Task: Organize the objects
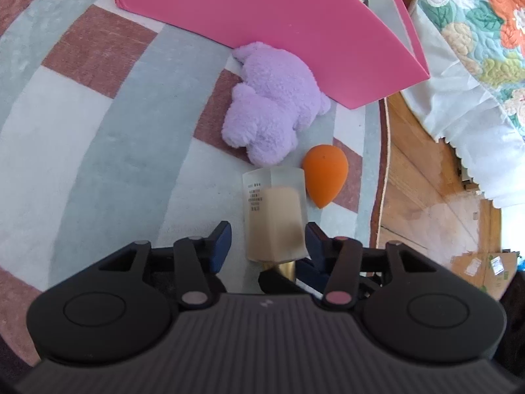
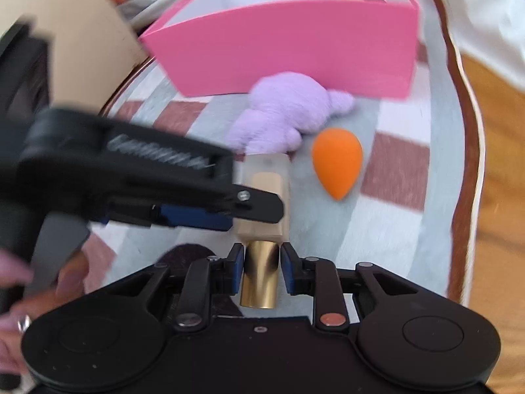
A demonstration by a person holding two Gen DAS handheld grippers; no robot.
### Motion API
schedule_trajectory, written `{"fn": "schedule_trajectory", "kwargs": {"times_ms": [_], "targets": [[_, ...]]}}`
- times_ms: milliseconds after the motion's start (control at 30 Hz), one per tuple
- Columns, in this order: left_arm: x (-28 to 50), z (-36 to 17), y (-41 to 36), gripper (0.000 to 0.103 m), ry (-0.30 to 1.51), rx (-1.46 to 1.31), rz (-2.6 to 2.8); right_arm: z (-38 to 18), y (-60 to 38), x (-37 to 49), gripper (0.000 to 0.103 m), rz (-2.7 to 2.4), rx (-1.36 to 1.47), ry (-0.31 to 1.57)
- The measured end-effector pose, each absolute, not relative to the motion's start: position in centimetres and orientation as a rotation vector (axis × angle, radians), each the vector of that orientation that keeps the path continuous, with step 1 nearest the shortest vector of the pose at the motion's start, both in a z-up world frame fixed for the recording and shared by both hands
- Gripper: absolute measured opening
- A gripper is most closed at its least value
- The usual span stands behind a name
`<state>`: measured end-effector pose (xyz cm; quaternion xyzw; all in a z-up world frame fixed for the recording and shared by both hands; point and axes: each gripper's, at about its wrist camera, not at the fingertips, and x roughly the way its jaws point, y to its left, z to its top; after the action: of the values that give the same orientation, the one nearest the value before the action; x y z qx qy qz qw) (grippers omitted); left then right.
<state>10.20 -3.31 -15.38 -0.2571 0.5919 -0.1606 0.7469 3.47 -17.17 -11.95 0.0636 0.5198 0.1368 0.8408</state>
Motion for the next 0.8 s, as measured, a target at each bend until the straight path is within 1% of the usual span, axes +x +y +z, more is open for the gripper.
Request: {"fn": "schedule_trajectory", "kwargs": {"times_ms": [33,133,200,333,400,533,567,600,633,667,733,800], "targets": [[10.2,-15.5,-3.3,0.037,1.292,-0.579,-0.366,-11.9,-16.7,3.3,0.033,0.293,0.09,1.093],[10.2,-15.5,-3.4,0.037,1.283,-0.579,-0.381,-12.0,-15.8,3.1,0.039,0.307,0.021,1.092],[10.1,-15.4,-3.6,0.037,1.281,-0.575,-0.383,-12.2,-15.4,3.0,0.048,0.293,-0.005,1.097],[10.1,-15.3,-3.7,0.037,1.277,-0.562,-0.384,-11.8,-16.3,2.9,0.051,0.253,-0.039,1.08],[10.1,-15.3,-3.9,0.037,1.274,-0.555,-0.381,-11.5,-16.9,3.2,0.059,0.287,0.016,1.067],[10.1,-15.3,-3.8,0.038,1.276,-0.56,-0.379,-12.2,-17.4,4.2,0.058,0.307,0.085,1.056],[10.1,-15.4,-3.7,0.038,1.274,-0.565,-0.378,-12.6,-17.3,4.5,0.047,0.307,0.094,1.074],[10.1,-15.5,-3.6,0.042,1.276,-0.571,-0.378,-13.3,-17.0,4.9,0.042,0.293,0.093,1.089],[10.1,-15.7,-3.6,0.047,1.277,-0.575,-0.371,-13.4,-17.0,4.8,0.042,0.284,0.091,1.078],[10.1,-15.9,-3.6,0.049,1.281,-0.578,-0.367,-13.3,-16.9,4.8,0.041,0.281,0.094,1.074],[10.1,-16.1,-3.4,0.047,1.283,-0.597,-0.363,-13.4,-17.2,4.8,0.041,0.267,0.13,1.077],[10.0,-15.9,-3.6,0.042,1.28,-0.597,-0.372,-13.4,-17.7,4.9,0.04,0.259,0.178,1.078]]}}
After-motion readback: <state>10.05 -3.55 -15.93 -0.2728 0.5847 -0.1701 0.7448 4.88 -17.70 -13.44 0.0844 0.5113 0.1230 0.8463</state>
